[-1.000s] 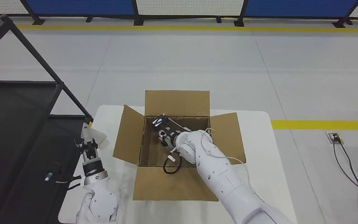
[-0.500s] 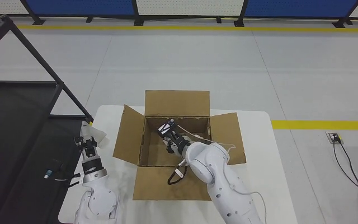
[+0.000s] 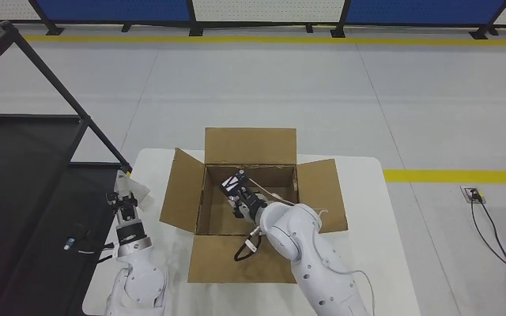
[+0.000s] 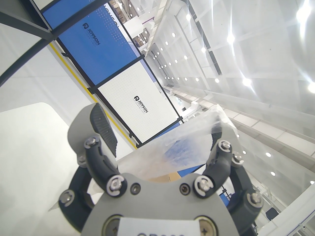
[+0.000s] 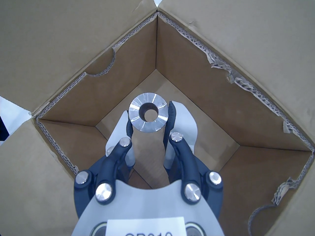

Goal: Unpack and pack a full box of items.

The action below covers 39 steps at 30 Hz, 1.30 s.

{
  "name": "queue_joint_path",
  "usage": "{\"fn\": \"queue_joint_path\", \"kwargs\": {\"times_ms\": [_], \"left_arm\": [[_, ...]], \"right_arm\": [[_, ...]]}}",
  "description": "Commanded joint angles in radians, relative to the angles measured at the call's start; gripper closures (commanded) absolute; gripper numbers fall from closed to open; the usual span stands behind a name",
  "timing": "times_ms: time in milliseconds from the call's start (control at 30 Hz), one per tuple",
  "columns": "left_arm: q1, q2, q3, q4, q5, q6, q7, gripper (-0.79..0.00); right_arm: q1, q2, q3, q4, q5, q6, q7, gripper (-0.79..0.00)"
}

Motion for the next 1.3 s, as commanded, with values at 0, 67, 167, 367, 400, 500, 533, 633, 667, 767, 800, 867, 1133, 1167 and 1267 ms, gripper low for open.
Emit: {"fn": "queue_joint_path", "kwargs": {"times_ms": [0, 67, 167, 367, 400, 500, 533, 633, 667, 767, 800, 867, 1133, 1167, 1267], "left_arm": [[0.000, 0.000, 0.000, 0.001, 0.001, 0.000, 0.000, -0.785], [-0.002, 0.000, 0.000, 0.002, -0.002, 0.000, -0.003, -0.785], [-0.008, 0.000, 0.006, 0.008, -0.002, 0.001, -0.012, -0.785], [-0.023, -0.002, 0.028, 0.016, 0.012, 0.004, -0.019, -0.785], [-0.025, -0.002, 0.029, 0.016, 0.014, 0.005, -0.018, -0.785], [-0.029, -0.002, 0.034, 0.019, 0.016, 0.009, -0.015, -0.785], [-0.031, -0.003, 0.036, 0.020, 0.016, 0.010, -0.014, -0.785], [-0.034, -0.004, 0.044, 0.020, 0.022, 0.016, -0.011, -0.785], [-0.034, -0.004, 0.047, 0.018, 0.024, 0.019, -0.010, -0.785], [-0.032, -0.005, 0.053, 0.015, 0.032, 0.027, -0.003, -0.785], [-0.031, -0.006, 0.054, 0.016, 0.033, 0.031, 0.000, -0.785], [-0.033, -0.007, 0.058, 0.019, 0.033, 0.039, 0.005, -0.785], [-0.022, -0.011, 0.076, 0.010, 0.055, 0.065, 0.031, -0.785], [-0.021, -0.011, 0.078, 0.006, 0.057, 0.069, 0.033, -0.785], [-0.016, -0.012, 0.083, -0.005, 0.065, 0.078, 0.039, -0.785]], "right_arm": [[-0.023, 0.007, 0.026, -0.049, 0.005, 0.007, -0.026, 0.000], [-0.067, 0.017, 0.060, -0.126, 0.009, -0.004, -0.039, 0.000], [-0.167, 0.036, 0.128, -0.291, 0.016, -0.021, -0.056, 0.000], [-0.403, 0.067, 0.278, -0.639, -0.025, 0.032, -0.067, 0.000], [-0.445, 0.070, 0.305, -0.691, -0.026, 0.048, -0.080, 0.000], [-0.548, 0.077, 0.370, -0.797, -0.050, 0.120, -0.123, 0.000], [-0.591, 0.079, 0.399, -0.831, -0.051, 0.155, -0.145, 0.000], [-0.645, 0.083, 0.471, -0.848, -0.030, 0.232, -0.158, 0.000], [-0.650, 0.084, 0.490, -0.838, -0.025, 0.244, -0.149, 0.000], [-0.621, 0.090, 0.554, -0.760, -0.039, 0.294, -0.101, 0.000], [-0.600, 0.093, 0.568, -0.726, -0.014, 0.268, -0.089, 0.000], [-0.555, 0.101, 0.617, -0.632, -0.028, 0.270, -0.062, 0.000], [-0.393, 0.134, 0.706, -0.306, -0.016, 0.160, -0.047, 0.000], [-0.374, 0.138, 0.712, -0.267, -0.021, 0.156, -0.044, 0.000], [-0.331, 0.147, 0.718, -0.169, -0.030, 0.151, -0.059, 0.000]]}}
